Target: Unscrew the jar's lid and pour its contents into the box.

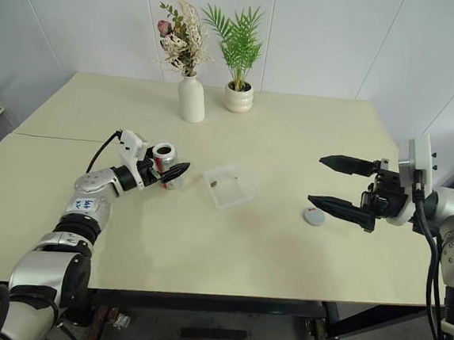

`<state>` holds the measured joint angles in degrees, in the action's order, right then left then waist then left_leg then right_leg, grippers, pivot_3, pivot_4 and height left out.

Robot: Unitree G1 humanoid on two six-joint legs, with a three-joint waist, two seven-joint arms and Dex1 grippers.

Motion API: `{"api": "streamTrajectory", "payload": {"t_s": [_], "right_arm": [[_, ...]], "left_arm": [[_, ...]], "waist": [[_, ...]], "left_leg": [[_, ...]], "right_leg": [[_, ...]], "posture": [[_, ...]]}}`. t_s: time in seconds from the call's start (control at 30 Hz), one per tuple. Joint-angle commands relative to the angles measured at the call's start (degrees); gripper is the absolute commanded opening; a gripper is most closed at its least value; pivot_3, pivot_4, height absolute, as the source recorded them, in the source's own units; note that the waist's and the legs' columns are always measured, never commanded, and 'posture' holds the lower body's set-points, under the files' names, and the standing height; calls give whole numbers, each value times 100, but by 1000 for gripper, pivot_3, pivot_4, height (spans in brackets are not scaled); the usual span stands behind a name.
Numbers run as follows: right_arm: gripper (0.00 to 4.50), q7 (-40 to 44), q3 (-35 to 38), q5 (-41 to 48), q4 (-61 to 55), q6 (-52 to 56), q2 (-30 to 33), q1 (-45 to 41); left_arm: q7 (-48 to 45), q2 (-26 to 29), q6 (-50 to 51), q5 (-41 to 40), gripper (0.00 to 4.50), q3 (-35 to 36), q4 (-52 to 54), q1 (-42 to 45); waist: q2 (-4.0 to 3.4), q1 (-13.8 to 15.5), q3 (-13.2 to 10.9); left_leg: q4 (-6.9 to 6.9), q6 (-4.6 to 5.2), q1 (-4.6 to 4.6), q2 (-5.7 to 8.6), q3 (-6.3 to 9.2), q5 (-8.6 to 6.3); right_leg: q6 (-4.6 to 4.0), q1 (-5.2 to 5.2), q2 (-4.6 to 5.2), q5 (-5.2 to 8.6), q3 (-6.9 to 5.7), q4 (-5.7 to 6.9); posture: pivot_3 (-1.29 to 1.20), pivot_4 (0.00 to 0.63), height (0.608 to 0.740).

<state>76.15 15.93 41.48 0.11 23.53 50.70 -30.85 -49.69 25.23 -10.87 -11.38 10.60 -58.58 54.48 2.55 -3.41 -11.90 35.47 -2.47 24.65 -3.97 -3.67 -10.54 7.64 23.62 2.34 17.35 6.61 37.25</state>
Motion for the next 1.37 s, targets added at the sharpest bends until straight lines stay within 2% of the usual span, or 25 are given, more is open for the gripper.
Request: {"api": "streamTrajectory", "payload": {"t_s": [0.03, 0.27, 0.5, 0.6, 0.8, 0.97, 1.13, 1.2, 1.3, 1.37], "right_arm": [[4500, 86, 146, 26, -55, -91, 104, -81], [4500, 130, 184, 11, -66, -67, 194, -68], [4500, 97, 199, -17, -12, -87, 228, -95], [4500, 75, 214, 14, -72, -52, 237, -95], [4500, 104, 293, 10, -32, -71, 319, -65], [4500, 159, 372, 27, -5, -73, 411, -32], [4500, 247, 498, 28, -23, -53, 578, 99], [4500, 313, 545, 29, 13, -53, 653, 134], [4500, 382, 552, 2, 105, -92, 726, 136], [4500, 393, 539, -9, 132, -107, 719, 109]], "left_arm": [[-638, 220, 263, -290, 4460, 80, 487, -135], [-1409, 839, 1169, -335, 4460, -36, 1069, -580], [-989, 1004, 865, -201, 4460, 58, 544, -362], [-1096, 1039, 861, -240, 4460, 78, 435, -320], [-1995, 1517, 1375, -345, 4460, 0, 869, -708], [-2913, 2151, 1987, -621, 4460, 133, 1324, -1165], [-3589, 2680, 1064, -580, 4460, 279, 633, -1026], [-3823, 2667, 474, -809, 4460, 577, 196, -582], [-4168, 2519, -168, -1079, 4460, 901, -234, 22], [-4257, 2458, 10, -1222, 4460, 965, -344, 227]], "waist": [[0, -1, 0], [0, 2, 0], [0, 10, 0], [0, 15, 0], [0, -39, 0], [0, -123, 0], [0, -135, 0], [0, -131, 0], [2, -87, -1], [2, -86, 0]], "left_leg": [[-8, 0, -1, 0, 0, 0], [-30, -1, 0, -1, -1, -1], [-28, 1, 0, -1, -1, 0], [-29, 1, 1, -1, -2, 0], [-41, -1, 3, -3, -4, -4], [-48, -5, 2, -7, -4, -7], [-46, -4, 2, -9, -4, -8], [-45, -3, 2, -8, -6, -8], [-37, 0, 6, -8, -6, -6], [-34, 2, 8, -4, -8, -6]], "right_leg": [[0, 0, 0, 0, 0, -6], [-1, 1, 1, 1, -4, -27], [-4, -1, 8, 2, -8, -31], [-11, -1, 9, 6, -9, -34], [-12, 7, 7, 6, -11, -35], [-22, 8, 8, 12, -16, -35], [-49, 8, 11, 27, -19, -38], [-116, 8, 18, 63, -19, -38], [-113, 6, 20, 61, -24, -37], [-111, 4, 22, 60, -23, -38]], "posture": [[0, 150, 740], [0, 150, 740], [0, 150, 740], [0, 150, 740], [0, 150, 740], [0, 150, 740], [0, 150, 740], [0, 150, 740], [0, 150, 740], [0, 150, 740]]}}
